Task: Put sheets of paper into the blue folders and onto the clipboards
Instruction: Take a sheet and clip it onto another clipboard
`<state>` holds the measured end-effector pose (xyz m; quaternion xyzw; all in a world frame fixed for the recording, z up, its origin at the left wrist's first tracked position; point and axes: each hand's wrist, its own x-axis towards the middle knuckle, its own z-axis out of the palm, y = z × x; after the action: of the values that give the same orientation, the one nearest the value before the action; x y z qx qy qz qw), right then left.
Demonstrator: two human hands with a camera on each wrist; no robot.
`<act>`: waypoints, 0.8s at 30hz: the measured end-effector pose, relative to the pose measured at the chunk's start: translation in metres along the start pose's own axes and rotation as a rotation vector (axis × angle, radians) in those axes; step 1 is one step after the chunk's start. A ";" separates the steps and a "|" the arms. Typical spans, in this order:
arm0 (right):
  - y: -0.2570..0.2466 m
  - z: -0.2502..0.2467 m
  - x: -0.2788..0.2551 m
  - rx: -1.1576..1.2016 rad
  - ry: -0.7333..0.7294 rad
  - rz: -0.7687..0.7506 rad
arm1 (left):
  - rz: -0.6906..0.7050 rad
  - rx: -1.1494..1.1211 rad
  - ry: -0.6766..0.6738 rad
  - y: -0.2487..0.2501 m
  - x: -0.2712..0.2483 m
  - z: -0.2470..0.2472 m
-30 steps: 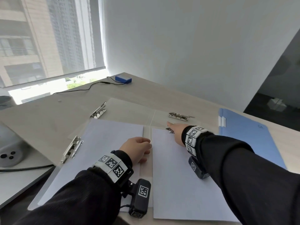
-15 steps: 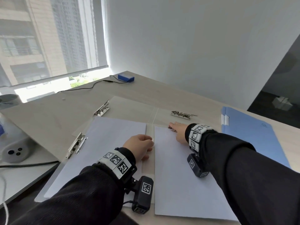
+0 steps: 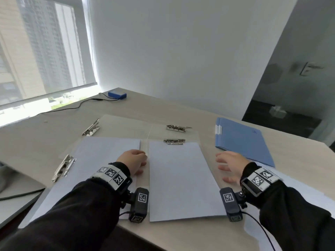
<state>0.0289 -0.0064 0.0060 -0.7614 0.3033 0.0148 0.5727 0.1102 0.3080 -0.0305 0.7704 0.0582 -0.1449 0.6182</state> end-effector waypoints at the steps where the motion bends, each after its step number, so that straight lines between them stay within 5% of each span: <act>1: 0.005 -0.002 -0.007 0.033 -0.010 0.014 | -0.001 0.002 0.007 0.000 0.000 0.000; 9: 0.021 0.005 -0.041 0.271 -0.035 0.061 | 0.001 0.025 0.058 0.000 0.000 0.007; 20: 0.045 -0.002 -0.091 0.191 -0.218 0.064 | 0.054 0.002 0.082 0.002 -0.012 0.015; 24: 0.038 0.001 -0.106 0.201 -0.279 -0.023 | 0.105 -0.075 -0.008 0.014 -0.041 0.018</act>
<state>-0.0760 0.0353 0.0119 -0.6945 0.2118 0.0833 0.6825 0.0721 0.2909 -0.0091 0.7480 0.0204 -0.1131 0.6537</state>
